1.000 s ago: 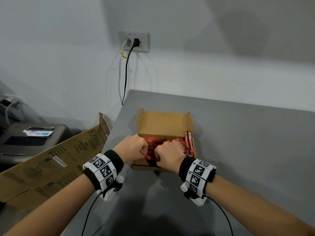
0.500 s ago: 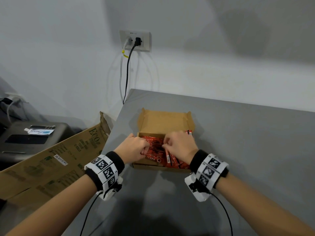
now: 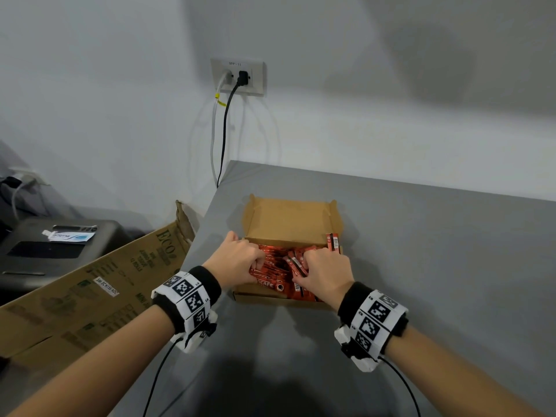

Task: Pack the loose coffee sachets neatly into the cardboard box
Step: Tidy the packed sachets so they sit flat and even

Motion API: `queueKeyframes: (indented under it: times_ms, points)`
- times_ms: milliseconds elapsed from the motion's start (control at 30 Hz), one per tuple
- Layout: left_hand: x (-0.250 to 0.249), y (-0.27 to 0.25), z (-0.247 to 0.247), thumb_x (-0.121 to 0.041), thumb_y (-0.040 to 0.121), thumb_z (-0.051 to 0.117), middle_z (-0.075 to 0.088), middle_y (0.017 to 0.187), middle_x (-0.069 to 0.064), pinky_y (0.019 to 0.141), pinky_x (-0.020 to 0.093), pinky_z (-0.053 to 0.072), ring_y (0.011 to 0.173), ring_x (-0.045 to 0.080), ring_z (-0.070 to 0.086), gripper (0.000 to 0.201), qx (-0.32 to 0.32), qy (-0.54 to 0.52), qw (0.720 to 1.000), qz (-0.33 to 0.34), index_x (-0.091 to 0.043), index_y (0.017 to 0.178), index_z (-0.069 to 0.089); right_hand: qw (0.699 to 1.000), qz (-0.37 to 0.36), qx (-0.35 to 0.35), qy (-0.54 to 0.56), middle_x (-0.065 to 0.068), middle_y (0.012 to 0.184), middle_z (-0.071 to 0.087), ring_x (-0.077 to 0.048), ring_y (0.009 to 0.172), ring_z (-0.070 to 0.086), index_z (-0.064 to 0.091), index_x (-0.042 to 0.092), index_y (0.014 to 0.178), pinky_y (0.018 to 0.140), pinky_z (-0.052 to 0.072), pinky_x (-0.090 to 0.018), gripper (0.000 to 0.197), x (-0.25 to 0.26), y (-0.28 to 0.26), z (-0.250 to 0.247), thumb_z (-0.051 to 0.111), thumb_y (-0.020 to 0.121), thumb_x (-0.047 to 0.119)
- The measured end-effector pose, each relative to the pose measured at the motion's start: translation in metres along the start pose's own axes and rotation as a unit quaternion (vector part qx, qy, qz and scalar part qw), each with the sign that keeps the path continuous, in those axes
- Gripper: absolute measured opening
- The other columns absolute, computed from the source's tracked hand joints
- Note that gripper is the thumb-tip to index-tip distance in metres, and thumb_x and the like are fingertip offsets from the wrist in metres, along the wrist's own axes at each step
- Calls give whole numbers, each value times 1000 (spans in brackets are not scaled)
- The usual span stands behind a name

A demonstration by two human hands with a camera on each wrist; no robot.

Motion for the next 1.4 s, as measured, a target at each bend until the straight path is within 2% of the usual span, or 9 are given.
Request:
queueKeyframes:
  times_ms: [200, 267, 400, 533, 733, 833, 1100, 1233, 1400]
  points:
    - [1, -2, 4, -36, 82, 62, 60, 93, -10, 89, 31, 27, 91, 12, 52, 14, -5, -49, 999, -2, -23, 85, 56, 999, 9, -4, 35, -1, 73, 53, -23, 72, 57, 38, 17, 63, 64, 45, -32, 30, 1, 4, -3, 51, 89, 23]
    - [2, -4, 6, -35, 82, 63, 59, 91, -10, 87, 30, 26, 89, 12, 52, 14, -10, -67, 998, -4, -23, 83, 55, 999, 6, -12, 45, -2, 71, 52, -23, 69, 55, 41, 15, 62, 63, 45, -32, 27, 1, 4, -7, 49, 88, 17]
    - [3, -5, 8, -34, 81, 64, 54, 87, -12, 83, 28, 25, 85, 10, 50, 15, -15, -84, 996, -8, -24, 80, 53, 980, -47, -51, 184, -5, 82, 68, -18, 73, 64, 64, 8, 92, 68, 54, -31, 21, 4, 5, -13, 51, 94, 23]
    - [3, -4, 7, -35, 81, 64, 52, 85, -13, 78, 26, 22, 83, 8, 49, 16, -11, -90, 996, -8, -24, 80, 53, 958, -84, 49, 272, -8, 89, 68, -7, 61, 61, 53, 6, 110, 59, 50, -18, 21, 6, 5, -8, 48, 97, 21]
    - [5, -2, 6, -35, 81, 66, 54, 88, -13, 83, 26, 29, 87, 9, 53, 17, -3, -124, 992, -17, -21, 86, 59, 922, -54, 88, 372, -3, 89, 66, -10, 62, 66, 49, 7, 123, 68, 58, -26, 32, -1, 8, 3, 56, 92, 12]
    - [5, -2, 6, -34, 81, 66, 53, 87, -12, 87, 27, 30, 87, 9, 51, 17, -2, -129, 991, -18, -20, 86, 60, 902, -53, 108, 415, -1, 84, 65, -12, 62, 67, 49, 7, 121, 68, 57, -23, 35, -2, 9, 2, 61, 88, 7]
    - [5, -1, 6, -38, 81, 65, 50, 87, -12, 87, 28, 29, 88, 9, 50, 20, 4, -111, 994, -21, -21, 87, 57, 902, -67, 102, 414, 4, 75, 66, 1, 54, 61, 57, 9, 112, 64, 53, -15, 27, 1, 10, 3, 64, 86, 7]
    - [6, -2, 7, -41, 81, 65, 59, 95, -7, 92, 31, 33, 93, 12, 54, 25, 2, -116, 993, -25, -20, 93, 59, 922, -88, 68, 371, -2, 82, 72, -4, 72, 65, 68, 9, 96, 77, 53, -19, 15, 5, 9, 5, 69, 82, 11]
    - [8, -3, 6, -27, 80, 67, 50, 86, -13, 88, 27, 28, 86, 9, 49, 13, 4, -120, 993, -15, -23, 85, 56, 957, -176, 101, 208, -9, 96, 71, -15, 87, 65, 71, 6, 99, 84, 52, -25, 18, 26, 1, 11, 60, 85, 6]
Point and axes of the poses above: each hand's wrist, its own y-axis towards the middle knuckle, its own z-axis out of the palm, x = y × z, the point moved 1 cm from there along y, towards the middle knuckle
